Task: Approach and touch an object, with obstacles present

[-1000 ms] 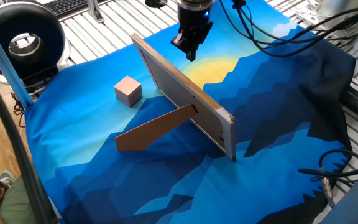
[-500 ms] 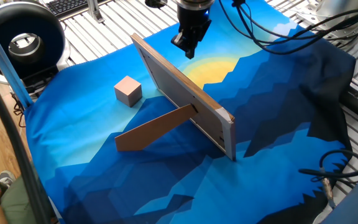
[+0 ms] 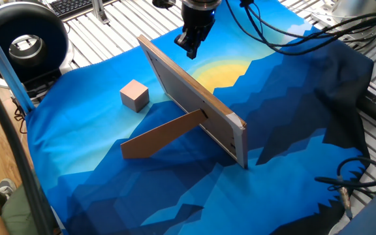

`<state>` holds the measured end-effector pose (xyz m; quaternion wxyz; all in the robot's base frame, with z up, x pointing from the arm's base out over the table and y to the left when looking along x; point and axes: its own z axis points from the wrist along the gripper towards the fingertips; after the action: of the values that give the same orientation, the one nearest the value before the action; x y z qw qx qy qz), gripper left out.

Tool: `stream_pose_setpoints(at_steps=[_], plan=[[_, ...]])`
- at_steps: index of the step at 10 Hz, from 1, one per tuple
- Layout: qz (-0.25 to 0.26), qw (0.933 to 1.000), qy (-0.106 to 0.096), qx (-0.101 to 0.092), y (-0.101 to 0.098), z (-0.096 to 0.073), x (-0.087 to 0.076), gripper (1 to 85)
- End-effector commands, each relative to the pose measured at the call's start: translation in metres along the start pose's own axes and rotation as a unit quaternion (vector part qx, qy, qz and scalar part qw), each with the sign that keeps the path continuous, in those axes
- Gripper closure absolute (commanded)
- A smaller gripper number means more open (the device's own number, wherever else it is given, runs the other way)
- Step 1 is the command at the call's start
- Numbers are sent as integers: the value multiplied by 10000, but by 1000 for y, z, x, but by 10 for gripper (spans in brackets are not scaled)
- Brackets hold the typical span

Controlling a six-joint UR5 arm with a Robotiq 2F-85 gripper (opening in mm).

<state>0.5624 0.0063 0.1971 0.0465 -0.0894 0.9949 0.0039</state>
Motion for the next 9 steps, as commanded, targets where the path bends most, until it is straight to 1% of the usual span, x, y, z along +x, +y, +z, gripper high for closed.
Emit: stream_pose_setpoints(at_steps=[1,2,3,4,5,6,7,8,9], plan=[[136,9989,441,-66,27,-59,20,847],[251,9982,541,-61,43,-79,21,847],[367,9974,619,-51,60,-94,18,847],[474,9966,673,-36,81,-104,10,847],[611,9957,689,-21,101,-107,3,847],[710,9953,658,-10,119,-107,-5,847],[765,9954,574,-68,137,-101,-13,847],[842,9953,465,-76,152,-90,-22,847],[904,9951,403,-75,163,-79,-28,847]])
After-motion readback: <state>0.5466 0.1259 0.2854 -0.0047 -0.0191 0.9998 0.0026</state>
